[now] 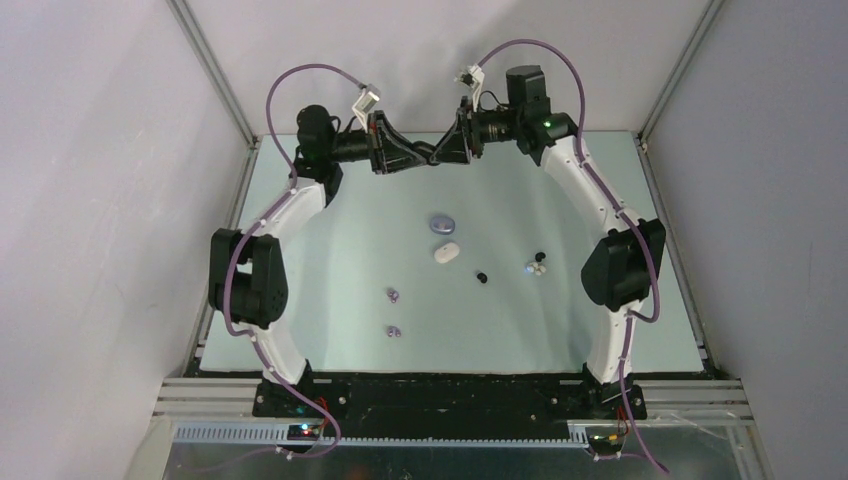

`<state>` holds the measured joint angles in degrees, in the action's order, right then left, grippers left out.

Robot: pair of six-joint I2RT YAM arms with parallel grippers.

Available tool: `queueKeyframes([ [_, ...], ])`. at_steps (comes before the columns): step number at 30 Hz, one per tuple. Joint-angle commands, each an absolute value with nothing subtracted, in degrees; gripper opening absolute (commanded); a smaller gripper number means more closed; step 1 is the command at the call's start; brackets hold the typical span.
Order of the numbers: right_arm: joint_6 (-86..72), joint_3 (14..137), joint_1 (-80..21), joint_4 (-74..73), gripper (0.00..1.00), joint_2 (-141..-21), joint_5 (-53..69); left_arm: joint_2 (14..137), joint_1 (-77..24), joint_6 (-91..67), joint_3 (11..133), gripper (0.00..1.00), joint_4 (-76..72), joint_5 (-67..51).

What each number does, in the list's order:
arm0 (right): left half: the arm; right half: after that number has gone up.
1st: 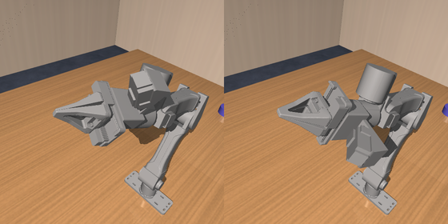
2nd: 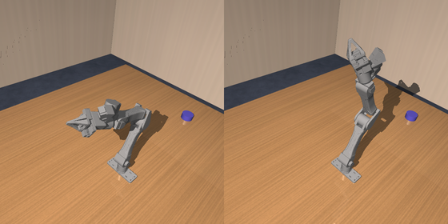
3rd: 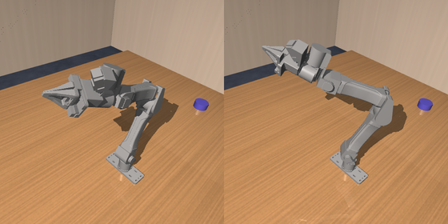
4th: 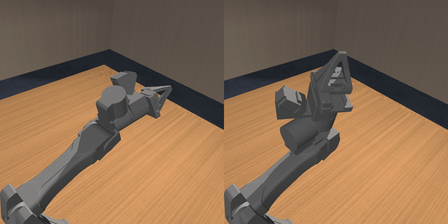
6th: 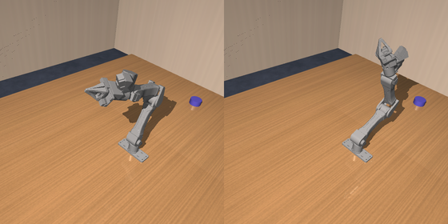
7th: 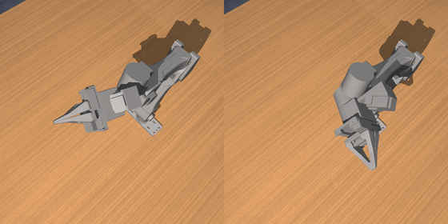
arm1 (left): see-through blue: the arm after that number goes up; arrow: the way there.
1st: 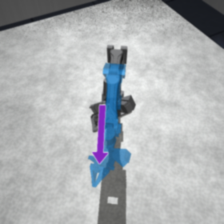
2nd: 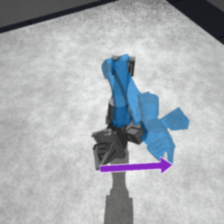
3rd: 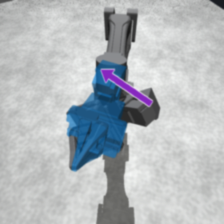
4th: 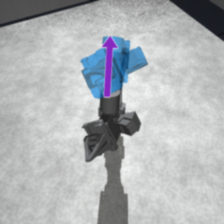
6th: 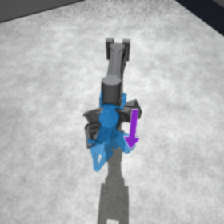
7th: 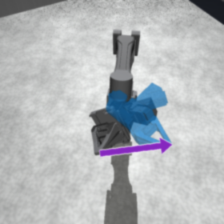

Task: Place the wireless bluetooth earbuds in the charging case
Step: Open the charging case.

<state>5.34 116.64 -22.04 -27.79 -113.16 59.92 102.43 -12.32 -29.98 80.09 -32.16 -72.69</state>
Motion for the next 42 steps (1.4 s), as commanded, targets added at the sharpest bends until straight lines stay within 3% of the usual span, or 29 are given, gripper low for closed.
queueKeyframes([
  [1, -2.16, 118.56, -19.77, -20.09, 0.46, -113.41, 58.54, 102.07, -12.97, -30.59, 82.62, 0.00, -34.80, -75.25],
  [16, -9.60, 117.34, -18.30, -14.08, 0.49, -113.48, 61.31, 101.85, -12.82, -30.67, 82.41, 0.00, -34.47, -74.33],
  [24, -11.18, 115.61, -16.51, -11.52, 0.56, -105.95, 67.52, 100.42, -12.10, -26.63, 80.94, 0.00, -29.14, -66.46],
  [34, 24.37, 103.02, -9.30, -40.53, 0.56, -98.65, 58.15, 92.47, -9.96, -19.70, 75.76, 0.00, -15.71, -62.47],
  [42, 49.97, 87.59, -15.84, -49.94, 0.41, -98.51, 44.06, 87.11, -6.83, -26.41, 66.94, 0.00, -19.84, -58.72],
])
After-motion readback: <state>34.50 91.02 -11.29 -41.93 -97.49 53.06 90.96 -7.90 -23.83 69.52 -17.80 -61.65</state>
